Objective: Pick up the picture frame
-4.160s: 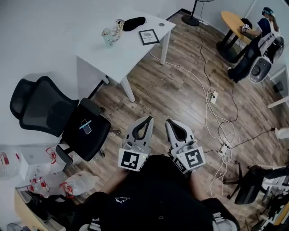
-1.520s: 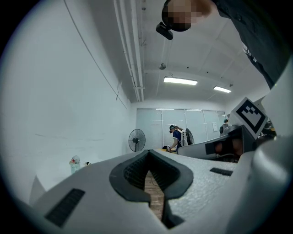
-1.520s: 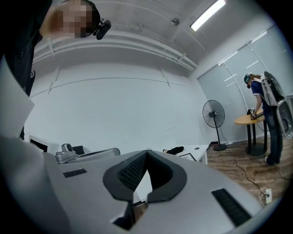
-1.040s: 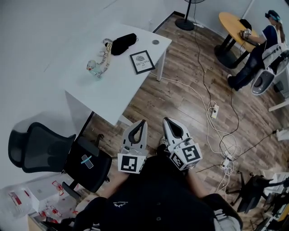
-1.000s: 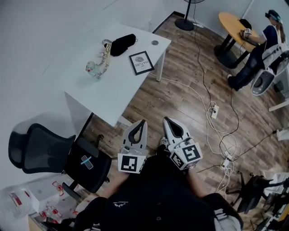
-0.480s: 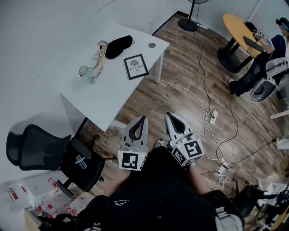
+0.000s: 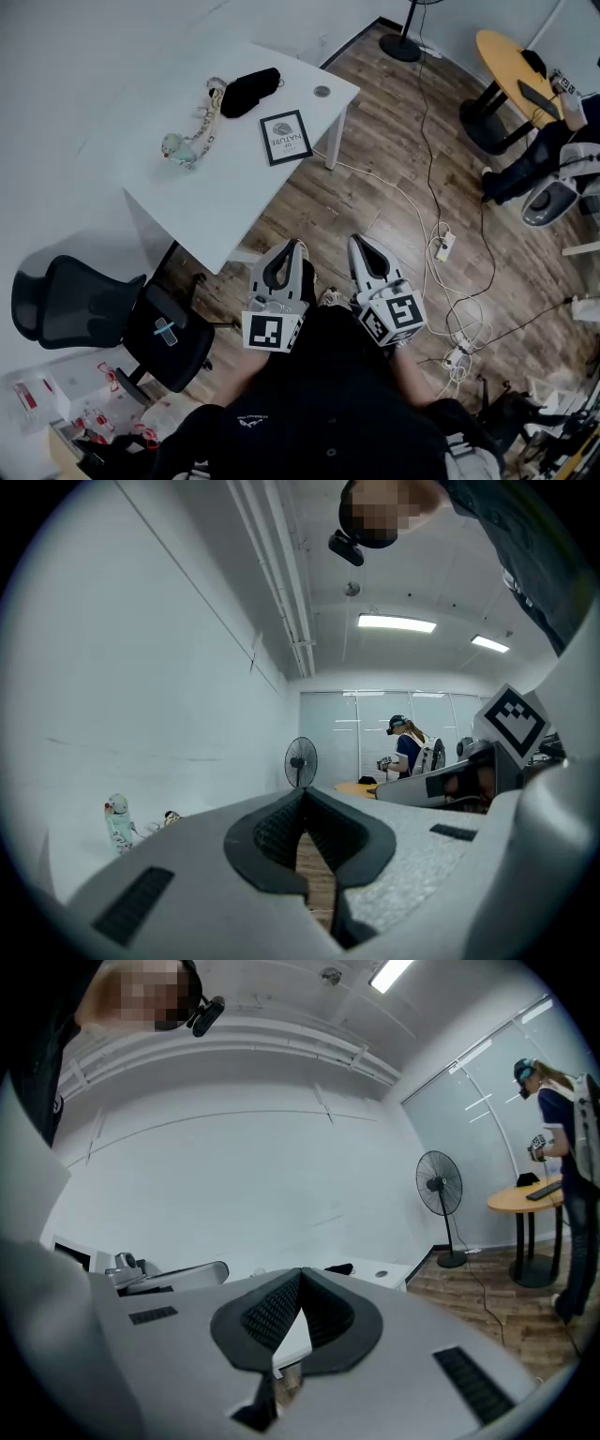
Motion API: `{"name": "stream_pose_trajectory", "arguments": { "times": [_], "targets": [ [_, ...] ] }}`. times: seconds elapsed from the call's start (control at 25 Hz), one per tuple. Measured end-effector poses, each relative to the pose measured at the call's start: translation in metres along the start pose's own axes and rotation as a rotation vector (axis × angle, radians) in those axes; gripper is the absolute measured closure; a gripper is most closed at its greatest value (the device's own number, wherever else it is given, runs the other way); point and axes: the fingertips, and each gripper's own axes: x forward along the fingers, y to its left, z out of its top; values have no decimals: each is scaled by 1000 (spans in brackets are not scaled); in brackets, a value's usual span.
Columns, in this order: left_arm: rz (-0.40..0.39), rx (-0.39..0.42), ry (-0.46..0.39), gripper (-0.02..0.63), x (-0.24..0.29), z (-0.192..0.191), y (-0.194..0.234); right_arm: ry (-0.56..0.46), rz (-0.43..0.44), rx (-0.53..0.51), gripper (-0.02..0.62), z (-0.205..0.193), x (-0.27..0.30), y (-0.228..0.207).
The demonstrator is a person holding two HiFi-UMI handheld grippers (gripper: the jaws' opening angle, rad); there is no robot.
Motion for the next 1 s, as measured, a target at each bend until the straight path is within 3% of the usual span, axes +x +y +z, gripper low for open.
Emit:
{"name": "stream_pose_trajectory", "arguments": {
  "times": [0.24, 0.44, 0.68, 1.0],
  "targets": [
    [-32, -14, 14, 600, 44, -12, 18, 18, -45, -4, 597, 1, 30, -27],
    [-67, -31, -15, 600, 96, -1, 32, 24, -85, -8, 597, 18, 71, -57],
    [-97, -83, -18, 600, 151, -4, 65, 60, -66, -17, 597, 20, 127, -70],
    [-146, -62, -51, 600, 213, 13, 105, 49, -100, -21, 597, 42, 186, -92]
  ]
}}
